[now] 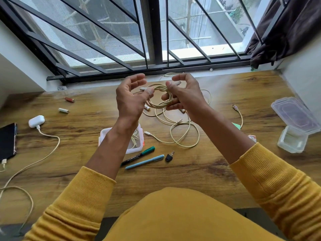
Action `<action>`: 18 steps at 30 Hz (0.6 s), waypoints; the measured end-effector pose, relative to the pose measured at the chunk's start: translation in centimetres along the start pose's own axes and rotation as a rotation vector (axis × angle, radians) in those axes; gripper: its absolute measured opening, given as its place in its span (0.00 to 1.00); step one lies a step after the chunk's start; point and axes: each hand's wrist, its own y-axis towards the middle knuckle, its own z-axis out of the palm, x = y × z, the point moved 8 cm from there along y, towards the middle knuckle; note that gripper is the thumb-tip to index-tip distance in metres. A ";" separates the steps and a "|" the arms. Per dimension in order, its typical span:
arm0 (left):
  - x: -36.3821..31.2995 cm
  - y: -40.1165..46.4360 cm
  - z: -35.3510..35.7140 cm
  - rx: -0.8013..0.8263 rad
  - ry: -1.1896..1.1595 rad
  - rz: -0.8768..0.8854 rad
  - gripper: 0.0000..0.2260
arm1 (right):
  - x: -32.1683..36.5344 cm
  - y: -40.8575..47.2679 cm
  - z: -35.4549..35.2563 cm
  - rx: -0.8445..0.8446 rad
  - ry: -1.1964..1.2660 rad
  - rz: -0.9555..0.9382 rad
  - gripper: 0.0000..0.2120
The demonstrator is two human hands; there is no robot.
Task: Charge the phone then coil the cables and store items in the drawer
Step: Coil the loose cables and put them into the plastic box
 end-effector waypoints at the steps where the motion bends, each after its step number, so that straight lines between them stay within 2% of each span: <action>1: 0.3 0.1 -0.1 0.002 -0.015 -0.024 0.21 | -0.1 0.1 0.0 0.012 -0.002 0.009 0.15; 3: 0.8 0.2 -0.2 0.010 -0.074 -0.080 0.21 | -0.3 0.3 0.2 0.035 -0.010 0.030 0.15; 9: 2.0 -0.3 -1.3 0.025 -0.183 -0.205 0.05 | -0.9 0.1 0.7 0.101 -0.027 0.036 0.10; 18: 4.9 -2.1 -5.1 0.063 0.042 -0.195 0.07 | -2.9 -0.9 3.3 0.185 -0.122 0.074 0.16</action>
